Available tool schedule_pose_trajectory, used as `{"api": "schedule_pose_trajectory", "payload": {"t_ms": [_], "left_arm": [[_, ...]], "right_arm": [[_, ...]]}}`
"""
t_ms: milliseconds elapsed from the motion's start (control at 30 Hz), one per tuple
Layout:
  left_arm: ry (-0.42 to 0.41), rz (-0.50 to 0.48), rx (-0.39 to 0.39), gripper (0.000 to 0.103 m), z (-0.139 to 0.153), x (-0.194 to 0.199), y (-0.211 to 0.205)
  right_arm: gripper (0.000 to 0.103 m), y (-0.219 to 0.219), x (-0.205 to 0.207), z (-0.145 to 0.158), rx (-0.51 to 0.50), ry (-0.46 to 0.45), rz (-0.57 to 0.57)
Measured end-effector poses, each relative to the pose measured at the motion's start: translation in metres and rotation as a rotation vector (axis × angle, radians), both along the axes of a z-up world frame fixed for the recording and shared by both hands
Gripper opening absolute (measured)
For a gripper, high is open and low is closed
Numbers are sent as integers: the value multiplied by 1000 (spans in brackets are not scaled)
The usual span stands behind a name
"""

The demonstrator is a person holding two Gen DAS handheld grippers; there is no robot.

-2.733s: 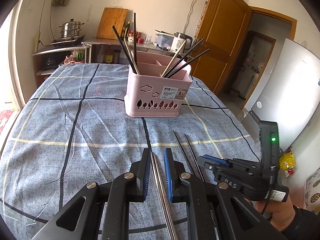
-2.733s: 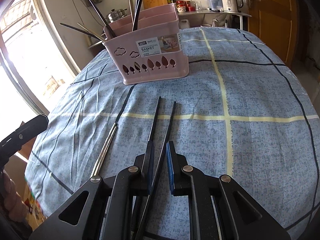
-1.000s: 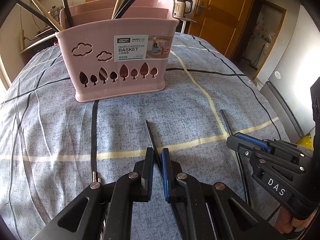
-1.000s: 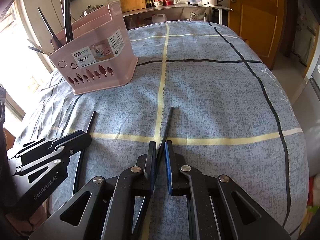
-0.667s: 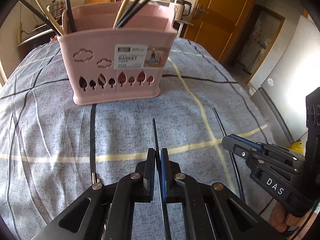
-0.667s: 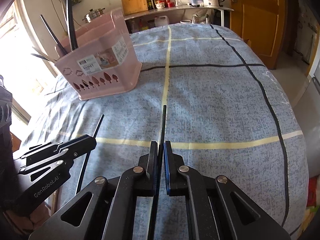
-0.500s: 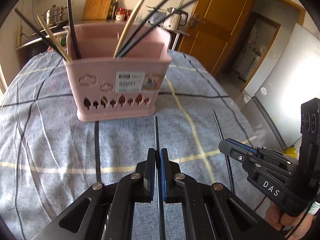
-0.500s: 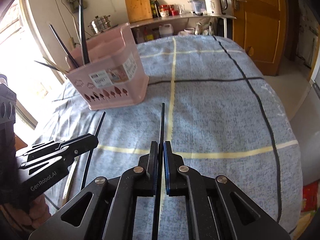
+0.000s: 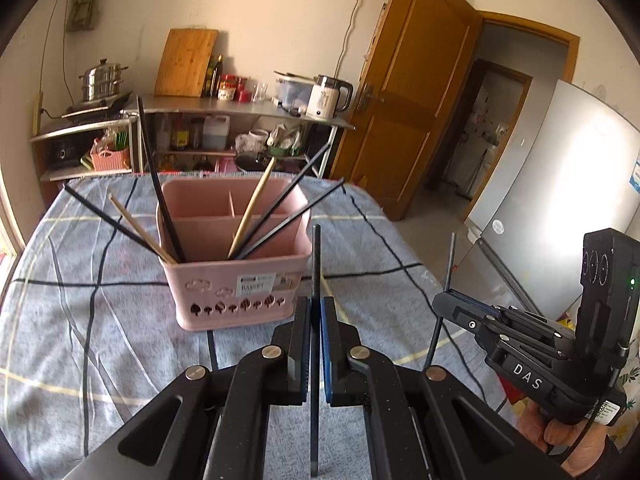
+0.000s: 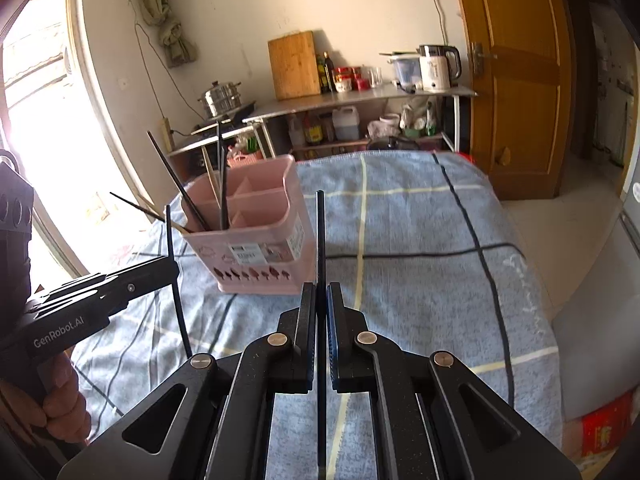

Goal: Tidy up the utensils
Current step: 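Lift both held black chopsticks and carry them over the pink basket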

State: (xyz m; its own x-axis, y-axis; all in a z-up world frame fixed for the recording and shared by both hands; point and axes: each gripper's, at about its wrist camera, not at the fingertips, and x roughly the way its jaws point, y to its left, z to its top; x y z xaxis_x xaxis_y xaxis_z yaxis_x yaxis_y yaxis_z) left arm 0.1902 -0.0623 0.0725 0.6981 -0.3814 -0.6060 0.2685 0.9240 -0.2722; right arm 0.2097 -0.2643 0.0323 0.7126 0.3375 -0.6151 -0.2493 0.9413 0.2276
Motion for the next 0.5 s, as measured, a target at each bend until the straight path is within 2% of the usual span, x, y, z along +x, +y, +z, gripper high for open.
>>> {"api": "schedule_pose_trajectory", "payload": {"t_ms": [233,500], "left_arm": [[-33,5,-5,4,18,-7,8],[-33,0,-5,4,20,-27,16]], "right_arm": [[5,-2,-10,19,8,-52,-2],[5,-5,-25,20,7,-59,3]]}}
